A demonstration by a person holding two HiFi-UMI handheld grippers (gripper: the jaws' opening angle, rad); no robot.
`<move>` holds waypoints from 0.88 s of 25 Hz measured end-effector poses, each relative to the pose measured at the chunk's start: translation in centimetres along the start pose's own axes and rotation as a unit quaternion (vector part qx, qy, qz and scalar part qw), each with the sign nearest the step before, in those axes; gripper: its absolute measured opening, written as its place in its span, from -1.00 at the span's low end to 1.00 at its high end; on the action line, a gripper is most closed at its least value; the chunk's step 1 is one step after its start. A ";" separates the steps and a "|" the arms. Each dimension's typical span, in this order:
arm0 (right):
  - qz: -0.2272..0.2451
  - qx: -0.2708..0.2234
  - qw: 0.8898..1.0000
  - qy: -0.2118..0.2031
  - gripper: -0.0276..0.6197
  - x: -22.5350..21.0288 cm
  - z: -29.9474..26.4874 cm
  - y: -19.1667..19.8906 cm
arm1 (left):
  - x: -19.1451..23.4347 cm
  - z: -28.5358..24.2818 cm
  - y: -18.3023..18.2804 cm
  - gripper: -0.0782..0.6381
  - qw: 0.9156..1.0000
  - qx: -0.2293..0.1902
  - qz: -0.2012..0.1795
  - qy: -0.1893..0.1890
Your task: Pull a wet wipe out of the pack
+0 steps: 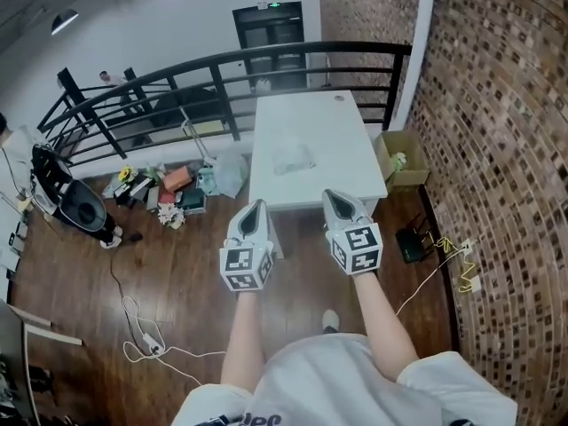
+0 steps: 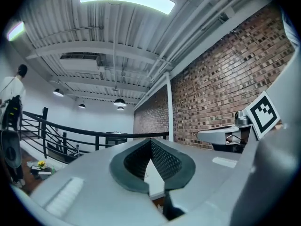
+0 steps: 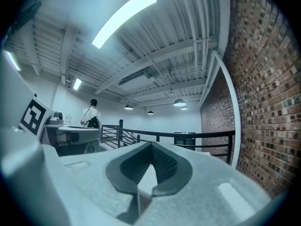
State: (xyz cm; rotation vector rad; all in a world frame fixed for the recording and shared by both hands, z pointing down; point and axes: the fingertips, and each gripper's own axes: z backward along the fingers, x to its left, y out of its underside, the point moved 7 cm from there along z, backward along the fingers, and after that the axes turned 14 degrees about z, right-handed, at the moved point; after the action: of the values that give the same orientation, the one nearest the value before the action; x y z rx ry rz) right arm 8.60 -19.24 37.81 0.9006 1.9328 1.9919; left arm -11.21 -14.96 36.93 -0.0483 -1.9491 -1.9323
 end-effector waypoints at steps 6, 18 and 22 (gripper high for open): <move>0.005 -0.018 0.999 -0.049 -0.96 -4.9 -6.7 1.1 | 0.2 -8.2 0.2 -0.74 1.000 0.002 0.001 0.012; -0.034 0.011 0.991 -0.126 -0.96 -9.5 -20.0 6.5 | 7.9 -20.8 1.1 -0.74 1.000 0.028 0.006 0.008; -0.033 0.033 0.989 -0.143 -0.96 -12.2 -25.3 8.3 | 12.2 -25.9 1.7 -0.74 0.999 0.041 0.002 0.027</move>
State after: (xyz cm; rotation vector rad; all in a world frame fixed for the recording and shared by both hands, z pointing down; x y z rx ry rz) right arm 6.07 -47.79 43.87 1.0590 1.8483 1.6664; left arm -15.43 -42.99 41.44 0.0211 -1.9896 -1.8290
